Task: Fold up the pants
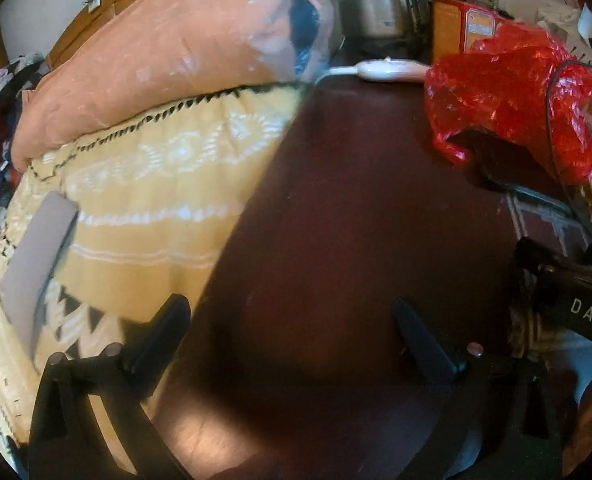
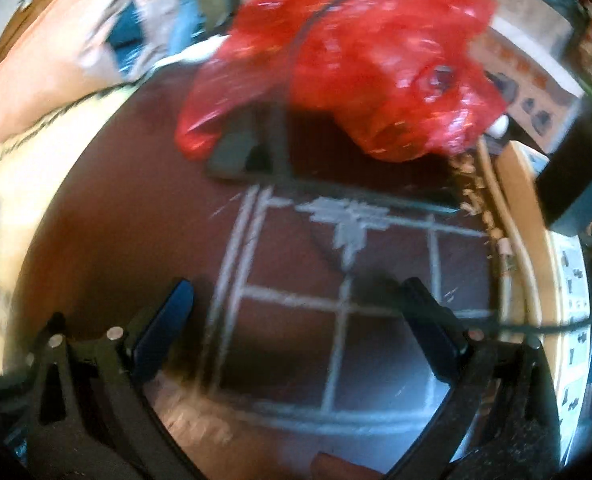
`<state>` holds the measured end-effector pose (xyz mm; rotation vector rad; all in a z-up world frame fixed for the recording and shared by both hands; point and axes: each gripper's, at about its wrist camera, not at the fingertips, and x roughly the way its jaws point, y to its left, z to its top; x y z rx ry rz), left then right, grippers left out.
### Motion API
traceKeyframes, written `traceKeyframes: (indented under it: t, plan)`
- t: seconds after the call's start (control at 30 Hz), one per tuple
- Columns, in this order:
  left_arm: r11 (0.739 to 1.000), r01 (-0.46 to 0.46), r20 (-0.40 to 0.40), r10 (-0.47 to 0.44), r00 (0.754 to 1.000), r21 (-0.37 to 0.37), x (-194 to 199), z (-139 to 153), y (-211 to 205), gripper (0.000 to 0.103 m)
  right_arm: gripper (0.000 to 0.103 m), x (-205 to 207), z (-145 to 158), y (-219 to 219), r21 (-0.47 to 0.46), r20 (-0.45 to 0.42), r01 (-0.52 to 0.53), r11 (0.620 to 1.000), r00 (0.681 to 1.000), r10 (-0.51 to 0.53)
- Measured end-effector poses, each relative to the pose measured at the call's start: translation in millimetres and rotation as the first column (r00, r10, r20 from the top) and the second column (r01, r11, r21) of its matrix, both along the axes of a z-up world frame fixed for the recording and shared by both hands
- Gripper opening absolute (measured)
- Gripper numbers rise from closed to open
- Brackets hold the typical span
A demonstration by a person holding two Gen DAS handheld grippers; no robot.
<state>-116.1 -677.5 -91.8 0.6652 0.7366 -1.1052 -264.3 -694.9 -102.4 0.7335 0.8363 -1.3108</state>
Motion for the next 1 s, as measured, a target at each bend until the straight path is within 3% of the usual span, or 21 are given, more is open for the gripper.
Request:
traceKeyframes:
  t: [0.27, 0.57, 1.0]
  plan:
    - [0.994, 0.107, -0.063, -0.108, 0.992, -0.018, -29, -6, -44, 0.103, 0.103, -48, 5, -4, -0.018, 0.0, 0.127, 0.992, 0.992, -0.127]
    - [0.989, 0.147, -0.133, -0.149, 0.98, -0.02, -62, -8, -77, 0.103, 0.102, -92, 17, -3, -0.031, -0.013, 0.211, 0.977, 0.977, -0.211]
    - [0.99, 0.139, -0.134, -0.14, 0.981, -0.016, -63, -4, -81, 0.103, 0.103, -153, 37, 11, -0.054, -0.008, 0.193, 0.98, 0.981, -0.194]
